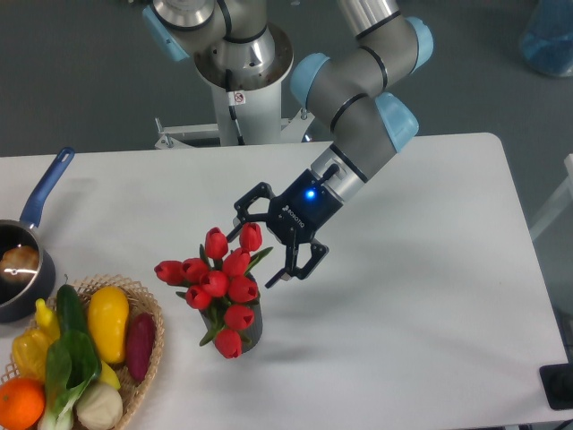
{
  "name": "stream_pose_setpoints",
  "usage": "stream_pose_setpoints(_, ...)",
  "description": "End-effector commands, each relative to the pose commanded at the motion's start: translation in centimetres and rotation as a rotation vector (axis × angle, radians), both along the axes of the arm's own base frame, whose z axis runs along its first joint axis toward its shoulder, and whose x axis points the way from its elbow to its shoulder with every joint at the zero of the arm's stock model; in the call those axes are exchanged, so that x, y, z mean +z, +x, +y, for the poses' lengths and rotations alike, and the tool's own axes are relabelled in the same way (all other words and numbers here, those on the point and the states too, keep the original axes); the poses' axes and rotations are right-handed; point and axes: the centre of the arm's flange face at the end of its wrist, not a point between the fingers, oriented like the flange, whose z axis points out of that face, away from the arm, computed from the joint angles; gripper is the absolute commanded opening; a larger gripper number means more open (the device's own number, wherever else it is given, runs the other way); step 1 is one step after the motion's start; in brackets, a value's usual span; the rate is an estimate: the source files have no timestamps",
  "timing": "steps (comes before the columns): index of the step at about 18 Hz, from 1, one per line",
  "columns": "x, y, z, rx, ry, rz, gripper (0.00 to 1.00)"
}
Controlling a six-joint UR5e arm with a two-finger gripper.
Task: Pick up the flowers from the vase
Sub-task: 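Lower the gripper around the tulip stems and close it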
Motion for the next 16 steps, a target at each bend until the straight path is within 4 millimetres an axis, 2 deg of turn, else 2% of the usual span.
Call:
stream_pose_setpoints(2,0.0,0.0,0.2,-0.002,0.008,-0.005,0.94)
stream_pose_setpoints(6,0.2,0.5,0.8,-0.017,0.023,-0.004,0.7)
stream_pose_setpoints(7,0.2,0.8,1.2,-0.025,0.032,0.003,0.62)
stream_pose_setpoints(10,-0.2,0.8,1.4,-0.026,0.028,-0.003,0.24)
stream_pose_setpoints(11,-0.2,0.8,1.4,-0.025,0.027,-0.006,0.22)
stream_pose_setpoints(13,-0.3,0.8,1.3,-0.023,0.026,-0.01,0.09)
stream_pose_setpoints(15,-0.2,0.6,1.1,-0.017,0.025,-0.013,0.0)
stream_pose_setpoints(16,0.0,0.3,0.9,-0.01,0.027,-0.012,0.0)
